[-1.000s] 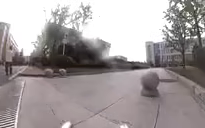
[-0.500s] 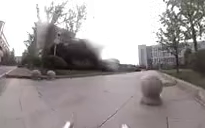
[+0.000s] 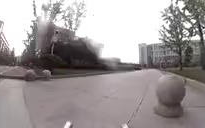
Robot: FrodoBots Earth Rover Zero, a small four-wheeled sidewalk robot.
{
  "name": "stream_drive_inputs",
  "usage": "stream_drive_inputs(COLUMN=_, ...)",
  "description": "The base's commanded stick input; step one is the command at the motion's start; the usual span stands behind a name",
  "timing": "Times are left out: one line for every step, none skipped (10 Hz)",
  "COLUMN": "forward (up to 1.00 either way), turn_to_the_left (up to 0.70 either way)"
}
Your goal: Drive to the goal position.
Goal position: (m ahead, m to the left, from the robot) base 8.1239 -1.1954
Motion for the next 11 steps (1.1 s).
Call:
stream_drive_inputs(forward=1.00, turn_to_the_left=-0.32)
stream_drive_inputs(forward=1.00, turn_to_the_left=-0.34)
stream_drive_inputs(forward=1.00, turn_to_the_left=-0.34)
stream_drive_inputs(forward=1.00, turn_to_the_left=-0.34)
stream_drive_inputs(forward=1.00, turn_to_the_left=-0.35)
stream_drive_inputs(forward=1.00, turn_to_the_left=-0.34)
stream_drive_inputs(forward=1.00, turn_to_the_left=-0.24)
stream_drive_inputs(forward=1.00, turn_to_the_left=-0.21)
stream_drive_inputs(forward=1.00, turn_to_the_left=-0.11)
stream_drive_inputs(forward=1.00, turn_to_the_left=-0.04)
stream_drive_inputs(forward=1.00, turn_to_the_left=0.00)
